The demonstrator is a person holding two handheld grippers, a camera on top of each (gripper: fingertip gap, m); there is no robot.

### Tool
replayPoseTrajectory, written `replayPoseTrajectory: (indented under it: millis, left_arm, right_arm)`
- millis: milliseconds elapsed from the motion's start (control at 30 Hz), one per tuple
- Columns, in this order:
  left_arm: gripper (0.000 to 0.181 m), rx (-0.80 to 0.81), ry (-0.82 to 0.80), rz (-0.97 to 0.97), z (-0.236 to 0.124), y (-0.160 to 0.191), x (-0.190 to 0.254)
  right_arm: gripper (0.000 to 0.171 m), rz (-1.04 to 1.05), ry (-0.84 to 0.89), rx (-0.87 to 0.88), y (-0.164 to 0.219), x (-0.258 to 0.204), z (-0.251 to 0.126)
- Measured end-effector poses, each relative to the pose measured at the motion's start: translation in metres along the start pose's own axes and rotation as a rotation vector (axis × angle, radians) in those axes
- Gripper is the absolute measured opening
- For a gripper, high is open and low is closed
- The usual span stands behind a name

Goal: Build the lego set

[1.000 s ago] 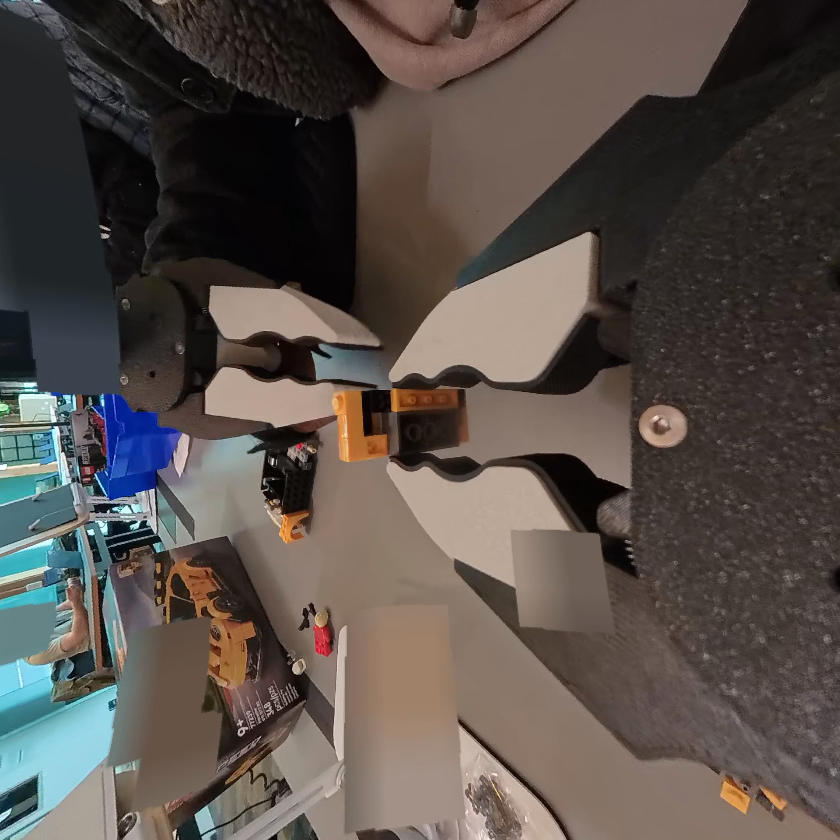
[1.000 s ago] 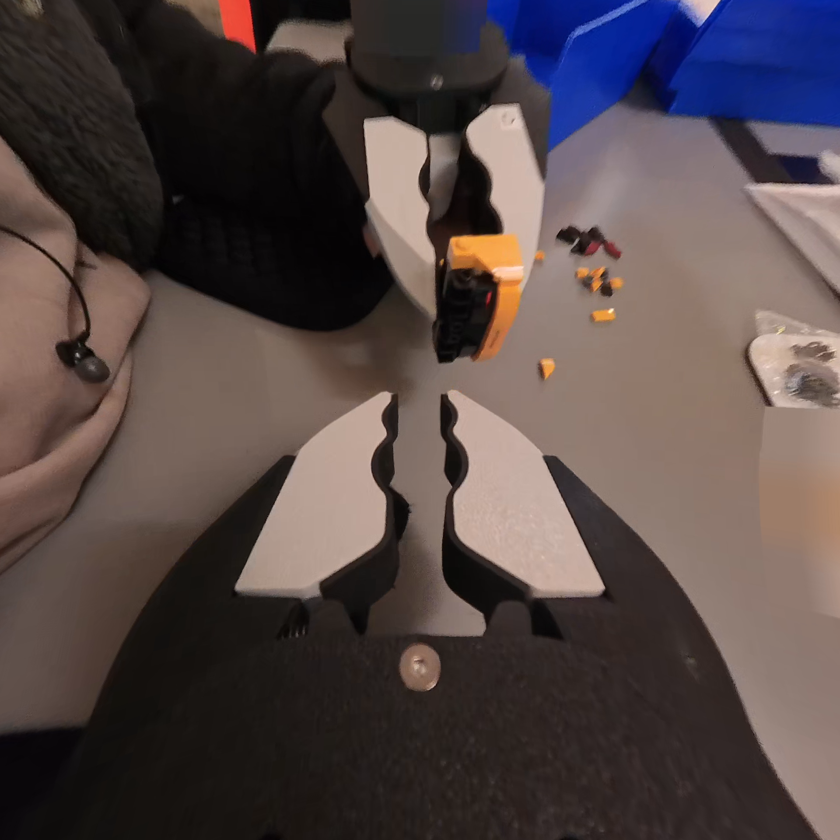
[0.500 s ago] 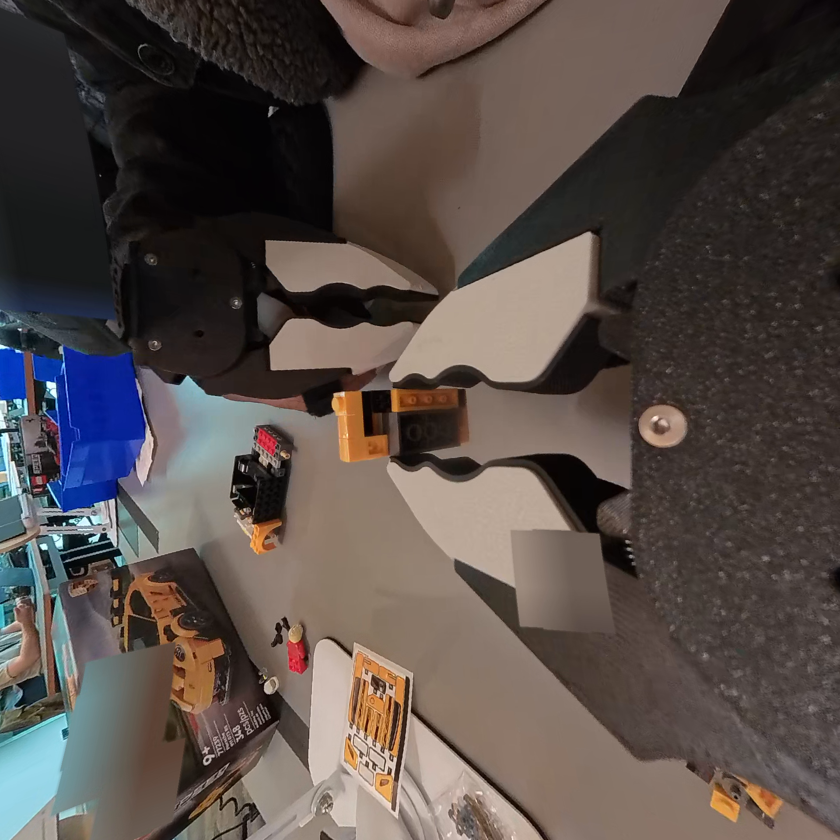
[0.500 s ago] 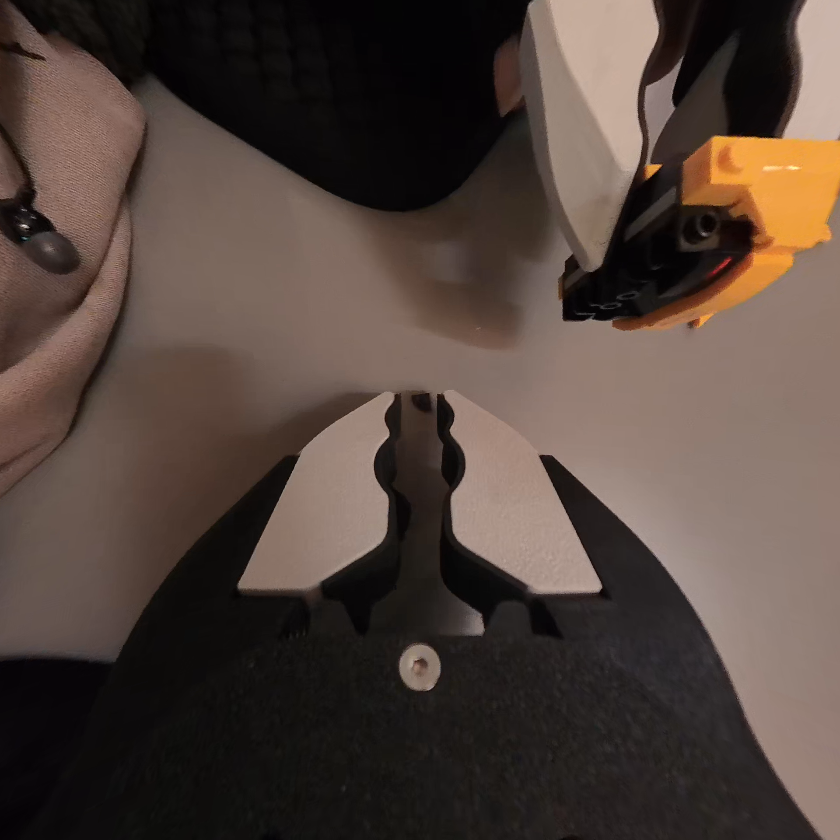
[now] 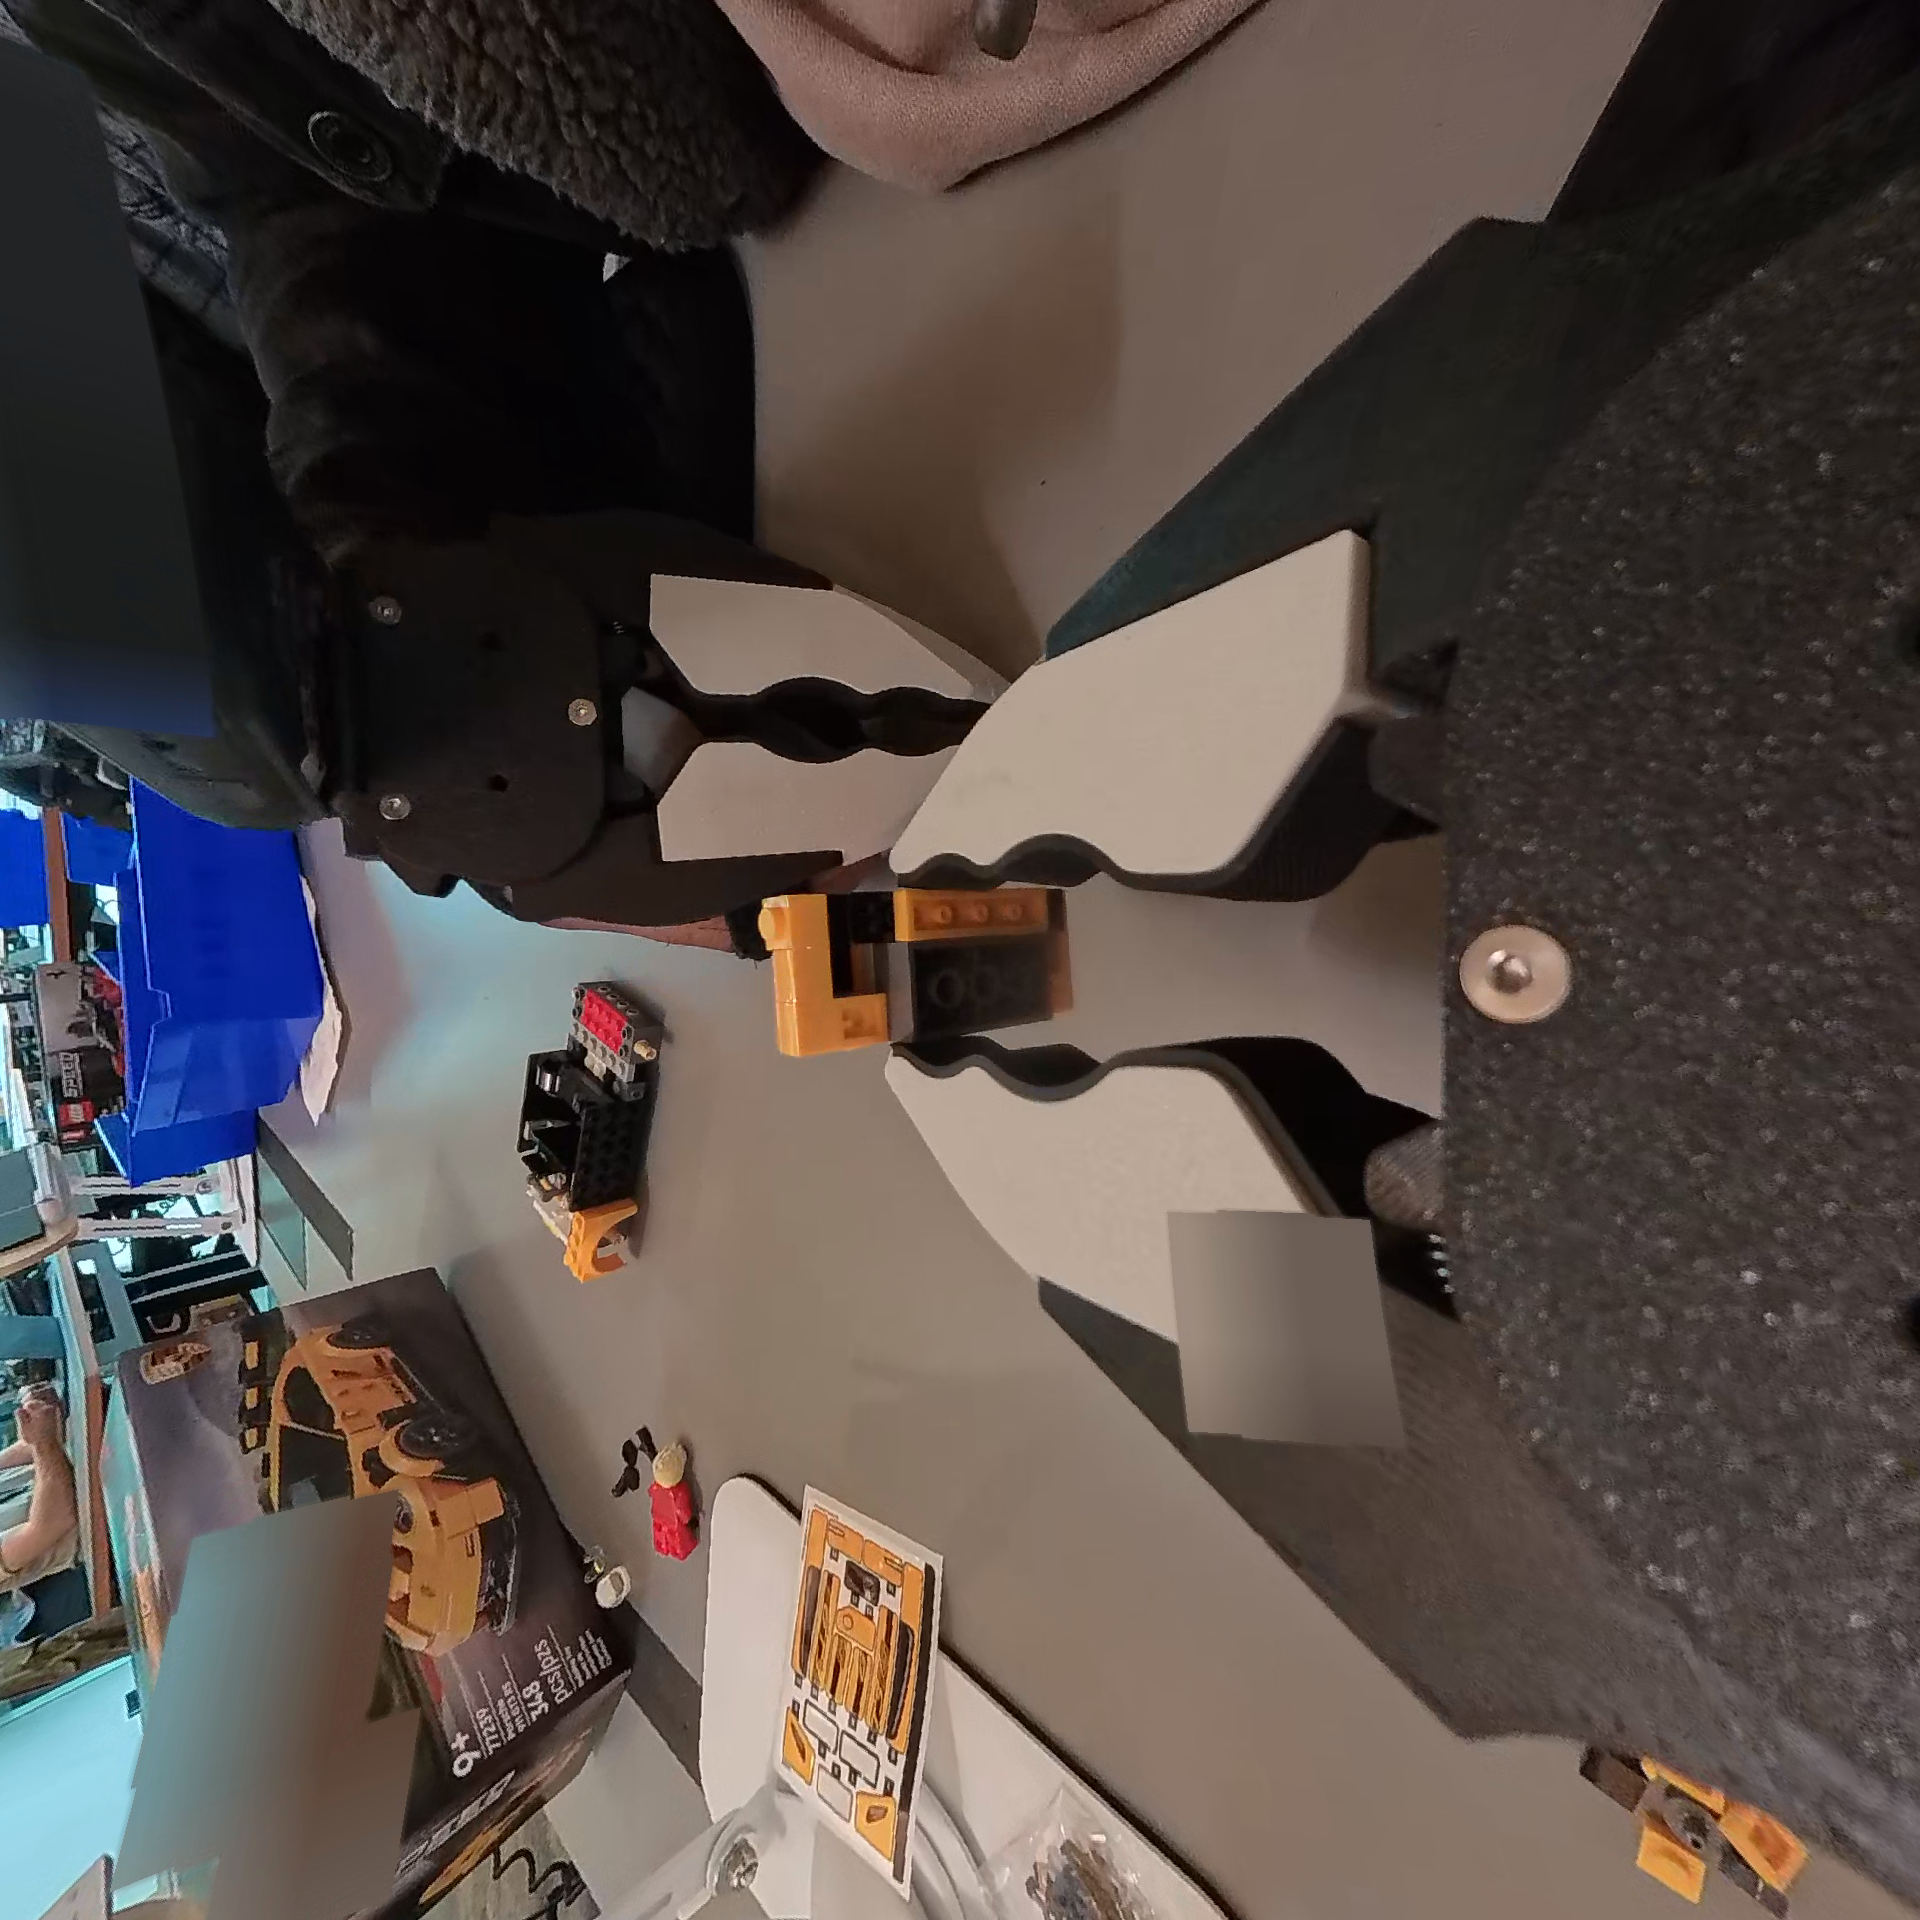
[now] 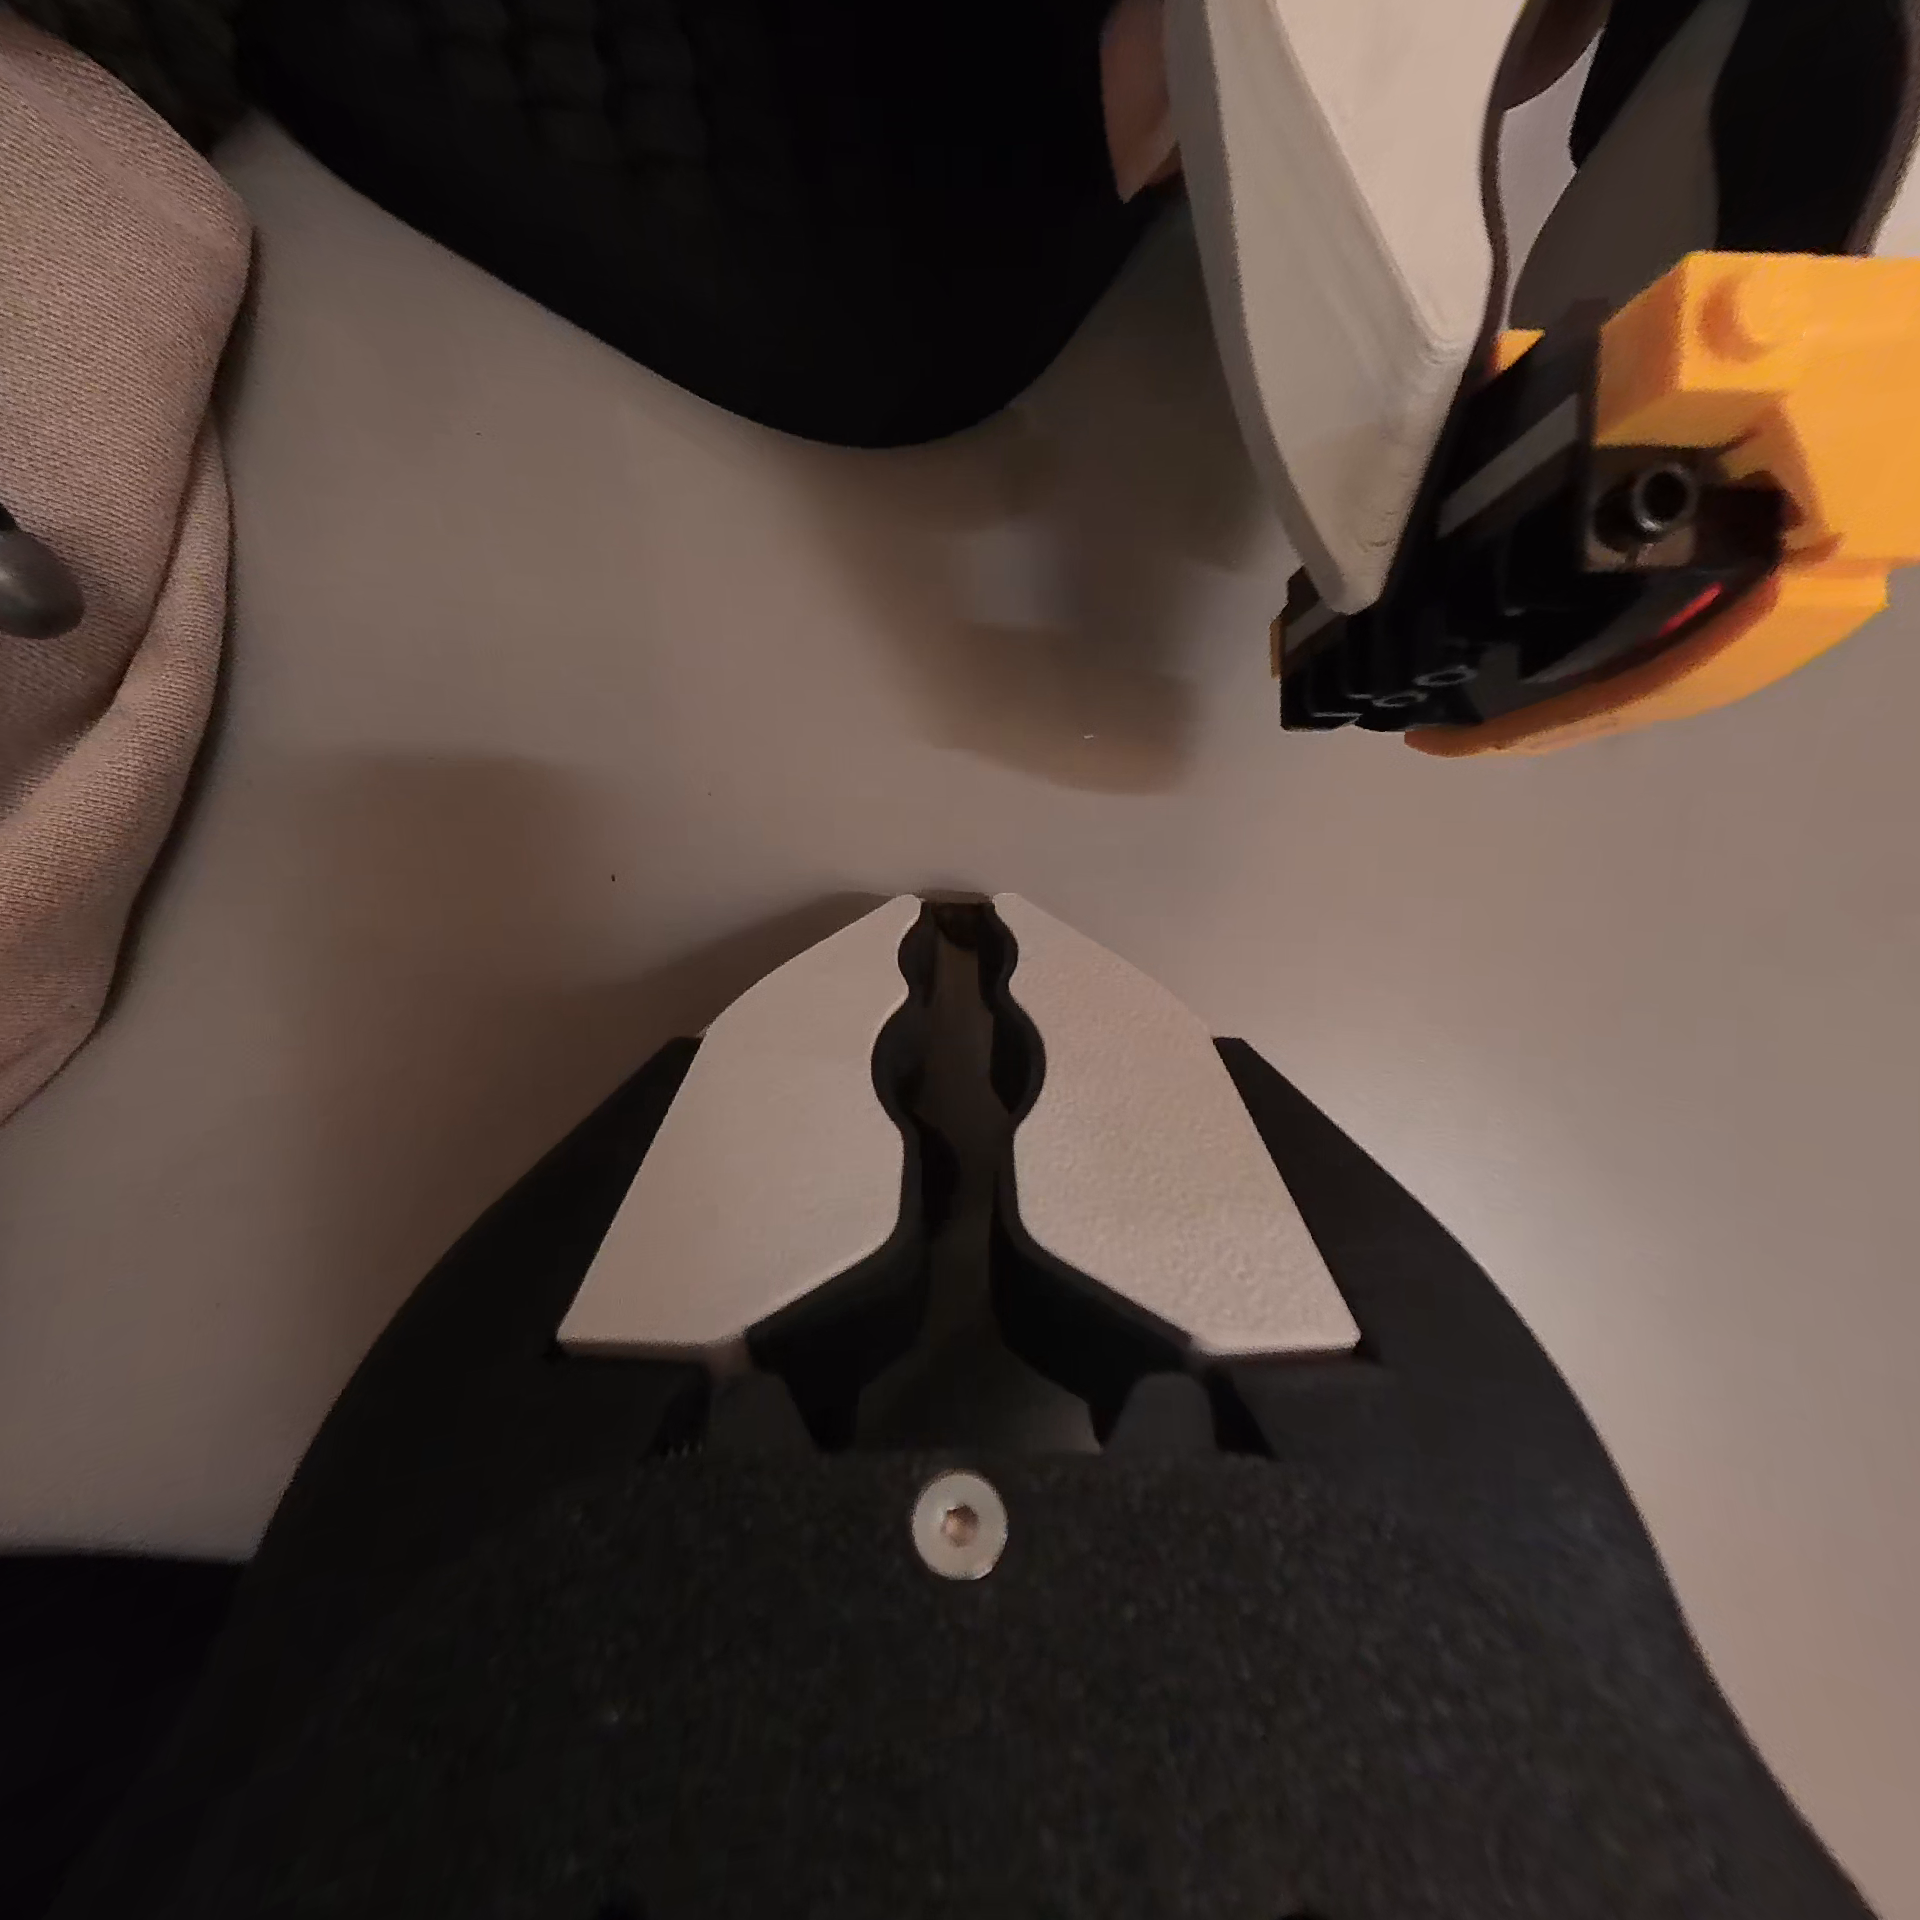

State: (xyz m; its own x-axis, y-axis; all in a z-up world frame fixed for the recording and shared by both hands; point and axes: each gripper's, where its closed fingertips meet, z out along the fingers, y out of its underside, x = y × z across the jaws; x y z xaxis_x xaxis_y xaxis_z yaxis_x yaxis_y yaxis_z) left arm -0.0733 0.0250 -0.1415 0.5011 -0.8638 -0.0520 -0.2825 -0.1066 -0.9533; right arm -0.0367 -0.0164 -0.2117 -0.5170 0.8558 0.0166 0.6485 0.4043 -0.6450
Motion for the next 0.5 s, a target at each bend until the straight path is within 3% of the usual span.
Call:
replayPoseTrajectory:
  millis: [233,500]
  left_arm:
    - [0.026,0.0,0.002,0.0,0.0,0.0,0.0]
    - [0.026,0.003,-0.005,0.008,0.001,0.0,0.0]
  right_arm:
    - [0.006,-0.013,0.009,0.01,-0.002,0.001,-0.002]
    - [0.006,0.035,0.094,0.254,-0.031,0.023,-0.046]
